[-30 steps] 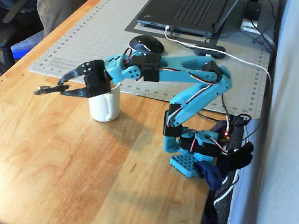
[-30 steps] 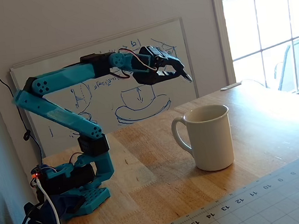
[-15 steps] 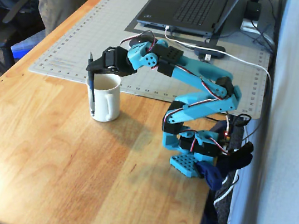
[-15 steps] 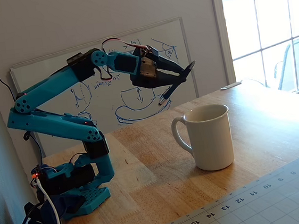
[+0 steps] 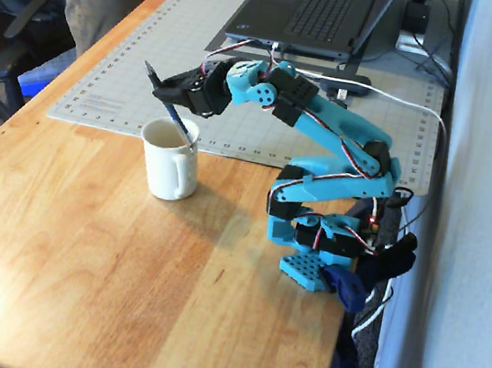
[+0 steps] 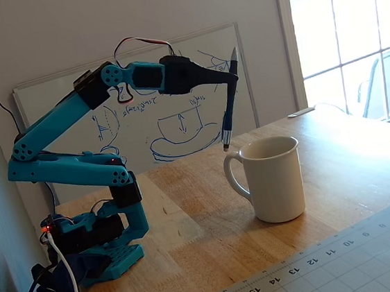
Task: Grasp a pen and put it in a mug.
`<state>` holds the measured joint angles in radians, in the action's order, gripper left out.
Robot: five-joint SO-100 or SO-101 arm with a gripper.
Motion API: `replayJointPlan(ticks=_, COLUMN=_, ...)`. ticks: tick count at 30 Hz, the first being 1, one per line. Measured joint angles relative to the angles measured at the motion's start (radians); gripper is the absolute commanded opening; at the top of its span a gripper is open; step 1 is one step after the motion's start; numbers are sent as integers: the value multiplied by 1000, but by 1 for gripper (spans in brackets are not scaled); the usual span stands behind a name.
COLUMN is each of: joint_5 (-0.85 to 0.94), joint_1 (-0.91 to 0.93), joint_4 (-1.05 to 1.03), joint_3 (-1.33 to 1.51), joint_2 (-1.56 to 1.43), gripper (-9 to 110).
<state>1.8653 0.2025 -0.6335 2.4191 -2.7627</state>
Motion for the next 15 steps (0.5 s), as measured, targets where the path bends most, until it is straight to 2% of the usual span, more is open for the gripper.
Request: replayJointPlan(ticks=15, joint_5=52, joint_1=0, joint_4=471, joint_3=0, joint_2=104, gripper=0)
